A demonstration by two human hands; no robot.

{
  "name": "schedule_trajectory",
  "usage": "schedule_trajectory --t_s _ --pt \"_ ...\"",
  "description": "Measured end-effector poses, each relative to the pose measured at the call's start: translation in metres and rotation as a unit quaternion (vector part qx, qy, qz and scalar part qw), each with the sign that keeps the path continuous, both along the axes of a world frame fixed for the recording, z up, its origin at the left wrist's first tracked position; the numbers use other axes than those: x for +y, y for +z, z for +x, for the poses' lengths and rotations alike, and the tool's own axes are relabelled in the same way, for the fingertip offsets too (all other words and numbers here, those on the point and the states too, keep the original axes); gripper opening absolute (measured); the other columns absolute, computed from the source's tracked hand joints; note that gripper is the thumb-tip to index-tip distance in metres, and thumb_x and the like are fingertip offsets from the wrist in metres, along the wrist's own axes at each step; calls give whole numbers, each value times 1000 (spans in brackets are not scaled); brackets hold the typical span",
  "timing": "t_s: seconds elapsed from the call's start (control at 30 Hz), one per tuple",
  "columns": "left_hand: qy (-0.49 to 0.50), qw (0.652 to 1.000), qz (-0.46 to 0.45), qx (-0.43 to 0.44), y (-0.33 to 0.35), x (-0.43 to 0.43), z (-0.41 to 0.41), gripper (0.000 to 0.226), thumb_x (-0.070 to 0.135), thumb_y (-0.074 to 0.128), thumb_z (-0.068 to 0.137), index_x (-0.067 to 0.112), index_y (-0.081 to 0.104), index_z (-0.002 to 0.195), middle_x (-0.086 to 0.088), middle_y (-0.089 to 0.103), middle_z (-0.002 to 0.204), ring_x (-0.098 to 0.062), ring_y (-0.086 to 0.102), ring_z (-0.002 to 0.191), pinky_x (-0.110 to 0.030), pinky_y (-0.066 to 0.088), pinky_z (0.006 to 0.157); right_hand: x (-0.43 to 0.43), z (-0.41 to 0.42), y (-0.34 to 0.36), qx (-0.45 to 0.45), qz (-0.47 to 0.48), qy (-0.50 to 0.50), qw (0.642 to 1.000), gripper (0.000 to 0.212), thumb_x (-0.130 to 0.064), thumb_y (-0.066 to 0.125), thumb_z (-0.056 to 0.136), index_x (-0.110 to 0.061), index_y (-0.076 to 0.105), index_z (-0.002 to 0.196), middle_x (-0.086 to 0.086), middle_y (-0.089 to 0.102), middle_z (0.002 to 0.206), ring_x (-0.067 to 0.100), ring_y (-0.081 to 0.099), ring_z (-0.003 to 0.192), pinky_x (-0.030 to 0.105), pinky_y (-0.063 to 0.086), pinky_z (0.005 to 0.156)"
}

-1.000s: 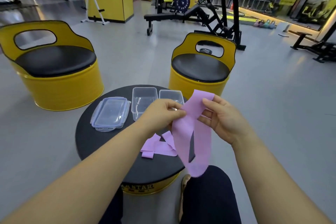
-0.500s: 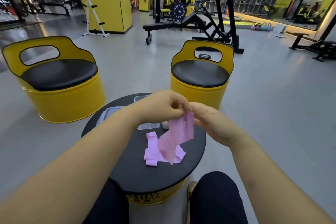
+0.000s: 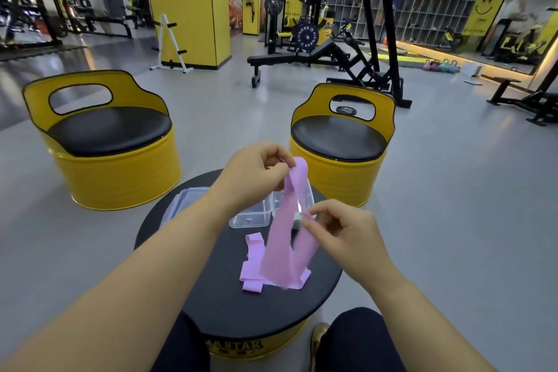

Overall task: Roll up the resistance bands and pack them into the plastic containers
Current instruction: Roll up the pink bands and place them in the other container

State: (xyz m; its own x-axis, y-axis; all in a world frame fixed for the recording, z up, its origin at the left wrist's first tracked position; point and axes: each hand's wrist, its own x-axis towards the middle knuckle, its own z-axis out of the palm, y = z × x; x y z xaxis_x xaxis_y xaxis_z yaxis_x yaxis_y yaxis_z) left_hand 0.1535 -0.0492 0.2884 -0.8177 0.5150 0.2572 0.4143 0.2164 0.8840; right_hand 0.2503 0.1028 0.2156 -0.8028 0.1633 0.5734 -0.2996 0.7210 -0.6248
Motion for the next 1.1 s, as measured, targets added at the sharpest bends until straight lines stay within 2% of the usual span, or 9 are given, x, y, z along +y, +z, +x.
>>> schedule_trajectory --t_s 0.07,0.17,0.3,0.37,0.47,0.6,0.77,0.97,1.1 --pt "-15 999 37 1 -1 0 2 16 11 54 82 19 62 71 -12 57 69 -21 54 69 -38 57 76 -5 3 0 -23 -46 29 998 24 -43 63 79 -21 70 81 -3 65 64 12 58 60 25 48 59" --pt "-28 998 58 12 -1 -1 1 15 32 70 73 20 61 70 -12 56 69 -18 52 67 -39 52 71 -2 -1 8 -13 -159 12 987 6 -25 66 87 -23 67 93 -6 68 91 14 62 86 22 49 74" --pt "-67 990 115 -45 5 -1 3 16 9 71 81 22 62 85 -5 69 72 -17 64 71 -35 56 71 4 -11 27 -111 -285 78 949 54 -36 67 75 -23 51 125 -8 61 122 7 56 115 23 45 94" --pt "-82 983 148 -72 8 0 4 24 7 69 81 24 62 97 0 73 77 -17 68 76 -32 58 72 3 -12 30 -146 -315 134 928 45 -25 67 79 -16 55 121 -4 68 111 4 64 102 20 50 84" --pt "-48 977 182 -102 11 2 3 17 6 68 82 20 64 91 5 72 74 -10 68 71 -25 57 66 -2 -13 18 -188 -300 149 923 20 -6 65 84 -16 65 101 -9 73 88 4 68 80 17 52 70" --pt "12 966 193 -172 6 1 -1 5 12 67 84 14 62 83 1 66 71 -9 62 62 -20 52 56 -3 -9 -24 -293 -271 145 905 14 -9 61 90 -17 68 98 -6 73 91 11 66 84 25 53 80" --pt "66 949 196 -240 -21 -8 -8 12 15 63 88 11 57 79 -3 64 75 -9 63 59 -21 55 55 1 1 -63 -373 -246 94 890 19 -19 55 93 -2 63 95 4 68 90 17 63 86 42 51 93" --pt "165 884 302 -317 -46 -29 -31 10 14 57 93 5 56 98 -4 64 80 -7 64 61 -20 53 51 7 9 -71 -401 -207 87 888 13 -14 57 92 -13 67 84 -5 65 73 7 54 63 21 46 64" --pt "196 887 287 -305 -56 -47 -44 10 14 56 93 5 60 92 -5 64 84 -11 65 72 -21 54 52 6 13 -77 -367 -347 105 857 14 -12 52 95 -11 63 87 -4 56 61 7 51 56 23 46 60"
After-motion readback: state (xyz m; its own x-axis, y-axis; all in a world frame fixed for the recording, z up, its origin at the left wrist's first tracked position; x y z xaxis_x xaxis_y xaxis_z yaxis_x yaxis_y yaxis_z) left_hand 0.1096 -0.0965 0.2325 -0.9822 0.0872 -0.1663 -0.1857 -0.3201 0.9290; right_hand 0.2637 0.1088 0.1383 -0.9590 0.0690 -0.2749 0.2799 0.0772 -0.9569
